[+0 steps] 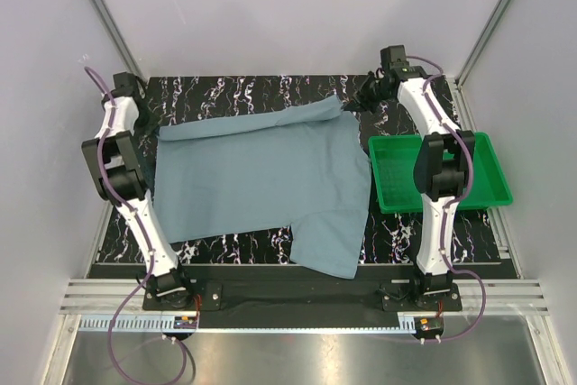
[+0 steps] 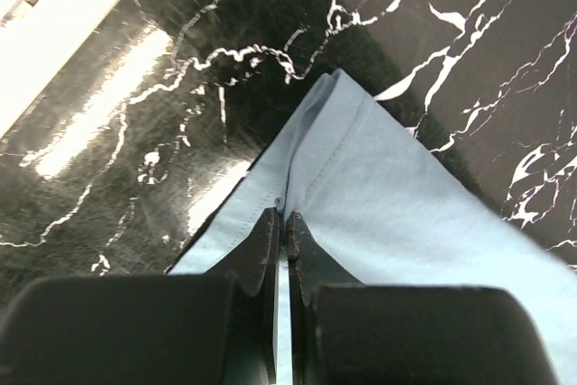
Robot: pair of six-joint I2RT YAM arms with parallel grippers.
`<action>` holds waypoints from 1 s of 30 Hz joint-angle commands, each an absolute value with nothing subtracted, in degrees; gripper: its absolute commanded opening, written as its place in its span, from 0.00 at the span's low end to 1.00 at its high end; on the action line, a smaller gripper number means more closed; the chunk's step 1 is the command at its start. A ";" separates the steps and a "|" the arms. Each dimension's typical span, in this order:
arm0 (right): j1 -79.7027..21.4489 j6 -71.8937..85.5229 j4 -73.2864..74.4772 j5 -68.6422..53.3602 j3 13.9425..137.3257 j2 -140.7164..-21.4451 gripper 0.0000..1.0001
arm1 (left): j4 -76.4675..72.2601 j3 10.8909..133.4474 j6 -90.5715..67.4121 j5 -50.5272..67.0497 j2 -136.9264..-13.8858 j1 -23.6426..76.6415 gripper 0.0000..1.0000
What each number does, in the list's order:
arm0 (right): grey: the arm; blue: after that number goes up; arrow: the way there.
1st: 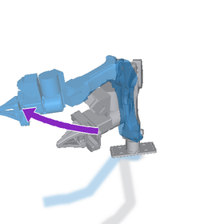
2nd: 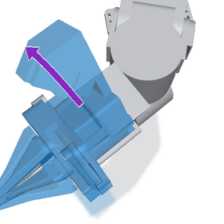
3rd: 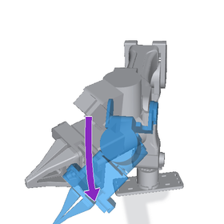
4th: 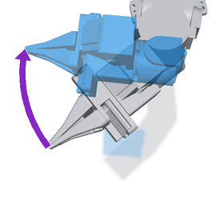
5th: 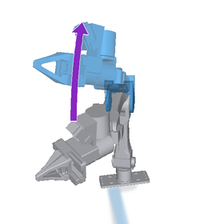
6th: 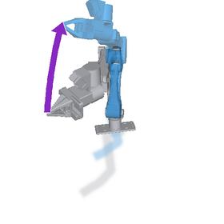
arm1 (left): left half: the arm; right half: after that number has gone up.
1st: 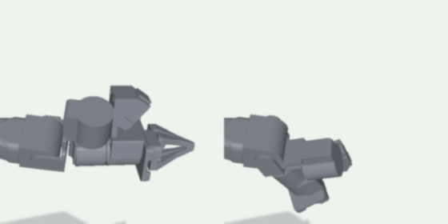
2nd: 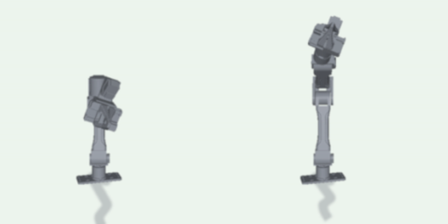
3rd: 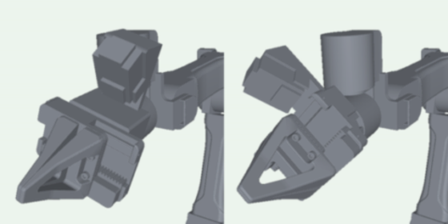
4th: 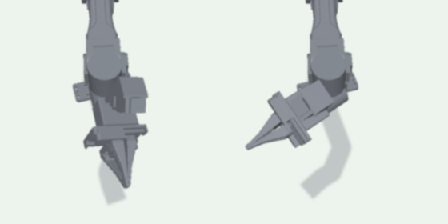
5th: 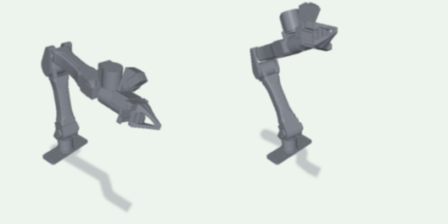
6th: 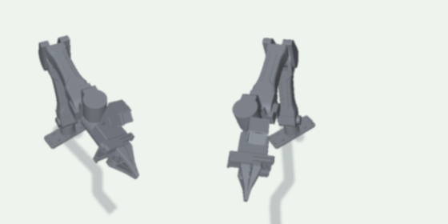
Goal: Fold and stack the t-shirts
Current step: Fold the tshirt
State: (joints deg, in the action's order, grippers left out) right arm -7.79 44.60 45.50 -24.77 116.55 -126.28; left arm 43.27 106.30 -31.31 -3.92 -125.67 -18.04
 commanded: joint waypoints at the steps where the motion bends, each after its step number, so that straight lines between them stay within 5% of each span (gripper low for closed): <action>1: -7.21 44.30 47.37 -27.15 121.98 -122.96 0.00 | 42.63 105.91 -30.15 -2.73 -119.97 -19.16 0.00; 30: -7.12 45.27 50.62 -26.46 112.13 -119.09 0.00 | 42.54 97.82 -29.18 -5.27 -121.03 -19.60 0.00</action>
